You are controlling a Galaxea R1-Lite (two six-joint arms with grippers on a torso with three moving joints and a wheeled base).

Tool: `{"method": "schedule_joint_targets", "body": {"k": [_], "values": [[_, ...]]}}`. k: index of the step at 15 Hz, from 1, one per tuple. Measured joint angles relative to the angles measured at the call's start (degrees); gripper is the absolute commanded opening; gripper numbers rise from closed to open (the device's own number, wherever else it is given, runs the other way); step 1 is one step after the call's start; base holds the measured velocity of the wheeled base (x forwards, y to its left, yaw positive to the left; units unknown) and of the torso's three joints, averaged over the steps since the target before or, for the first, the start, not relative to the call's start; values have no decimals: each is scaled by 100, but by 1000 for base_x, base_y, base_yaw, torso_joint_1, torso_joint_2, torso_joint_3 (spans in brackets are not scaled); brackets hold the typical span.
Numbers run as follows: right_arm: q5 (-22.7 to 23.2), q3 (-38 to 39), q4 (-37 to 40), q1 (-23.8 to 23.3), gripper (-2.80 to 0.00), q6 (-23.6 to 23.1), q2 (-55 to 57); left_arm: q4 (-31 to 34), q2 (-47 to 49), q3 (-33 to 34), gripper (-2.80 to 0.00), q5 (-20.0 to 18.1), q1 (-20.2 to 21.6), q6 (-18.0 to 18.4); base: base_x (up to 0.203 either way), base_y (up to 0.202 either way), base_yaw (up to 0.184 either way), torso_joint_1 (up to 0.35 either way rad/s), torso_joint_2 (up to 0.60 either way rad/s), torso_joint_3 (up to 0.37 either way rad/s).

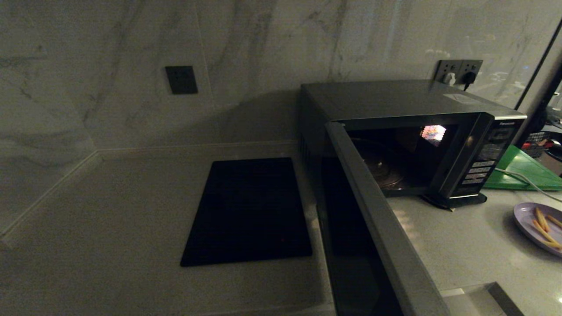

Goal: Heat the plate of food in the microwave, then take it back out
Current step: Put the plate in the microwave oven

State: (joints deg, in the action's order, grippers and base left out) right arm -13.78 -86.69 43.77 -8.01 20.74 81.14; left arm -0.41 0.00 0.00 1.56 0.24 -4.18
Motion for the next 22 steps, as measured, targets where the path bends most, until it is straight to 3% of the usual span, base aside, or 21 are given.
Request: {"method": "schedule_joint_targets", "body": {"k": [5,9,10,16,20,22], "values": [[304,732,-640,-1962,-280,-79,540,0,0,0,-280,0,-2,0,0,0,0,0,0,0],[682,441,-794,-2651,-280,443,1653,0,0,0,-280,-1,0,0,0,0,0,0,0,0],[827,299,-800,-2770,0,585,1952,0,0,0,-280,0,0,0,0,0,0,0,0,0],[1747,-618,-1187,-3465,0,1486,3346,0,0,0,-280,0,0,0,0,0,0,0,0,0],[1669,-1056,-1395,-3685,0,2130,4118,0,0,0,-280,-2,0,0,0,0,0,0,0,0],[1324,-1210,-1403,-3719,0,2581,4413,-1,0,0,-280,0,0,0,0,0,0,0,0,0]]}}
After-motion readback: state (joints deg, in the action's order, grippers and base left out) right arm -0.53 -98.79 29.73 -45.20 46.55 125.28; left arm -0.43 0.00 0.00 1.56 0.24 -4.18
